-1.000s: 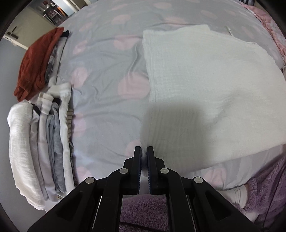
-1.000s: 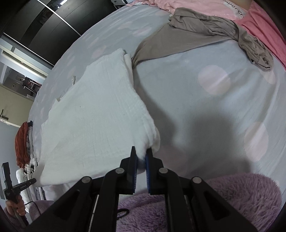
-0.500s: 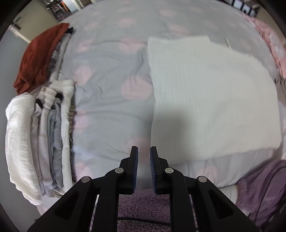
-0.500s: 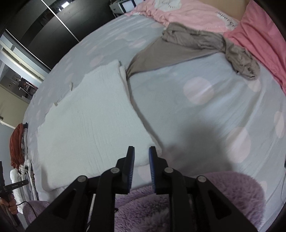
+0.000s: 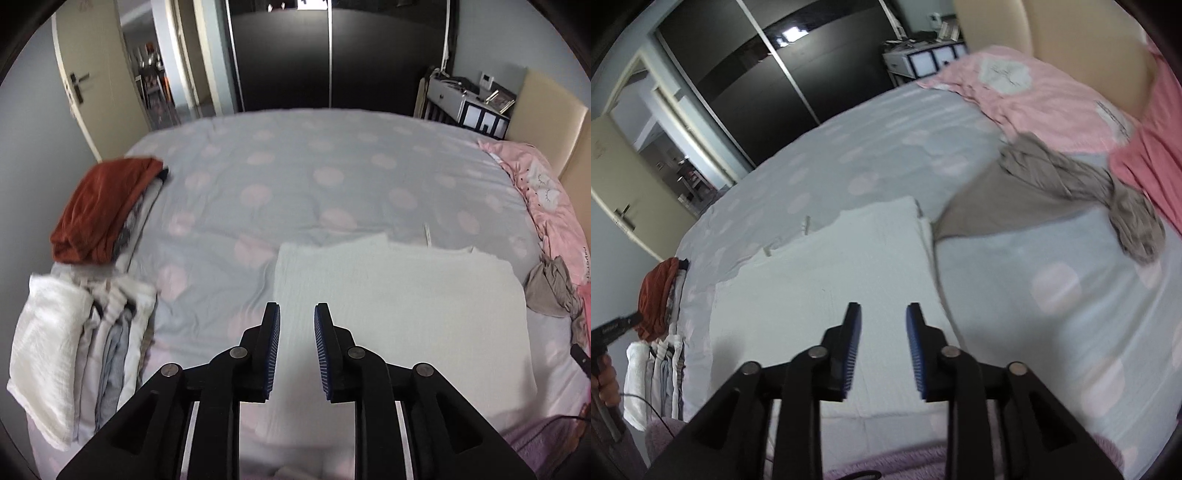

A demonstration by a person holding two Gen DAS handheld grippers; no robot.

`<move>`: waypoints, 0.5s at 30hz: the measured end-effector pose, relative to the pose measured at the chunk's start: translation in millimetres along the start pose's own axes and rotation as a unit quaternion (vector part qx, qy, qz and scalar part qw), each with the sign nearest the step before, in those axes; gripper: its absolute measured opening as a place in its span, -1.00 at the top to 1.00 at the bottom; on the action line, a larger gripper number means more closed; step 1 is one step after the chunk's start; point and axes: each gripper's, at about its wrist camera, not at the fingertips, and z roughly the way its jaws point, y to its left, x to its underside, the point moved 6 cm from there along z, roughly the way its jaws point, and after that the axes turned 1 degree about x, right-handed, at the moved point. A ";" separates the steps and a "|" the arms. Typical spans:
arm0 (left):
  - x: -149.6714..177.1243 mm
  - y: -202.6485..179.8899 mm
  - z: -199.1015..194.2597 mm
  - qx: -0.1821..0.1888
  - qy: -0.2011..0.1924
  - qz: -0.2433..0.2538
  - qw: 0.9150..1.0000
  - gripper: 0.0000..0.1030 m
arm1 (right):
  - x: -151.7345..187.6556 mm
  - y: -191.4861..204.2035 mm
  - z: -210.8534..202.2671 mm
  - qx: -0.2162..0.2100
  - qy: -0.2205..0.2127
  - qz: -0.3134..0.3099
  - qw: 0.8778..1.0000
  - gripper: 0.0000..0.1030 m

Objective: Fold clothes

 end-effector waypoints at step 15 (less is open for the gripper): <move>14.3 -10.6 144.3 -0.047 0.036 0.025 0.998 0.55 | -31.1 4.9 74.7 0.005 0.030 -0.054 0.998 0.23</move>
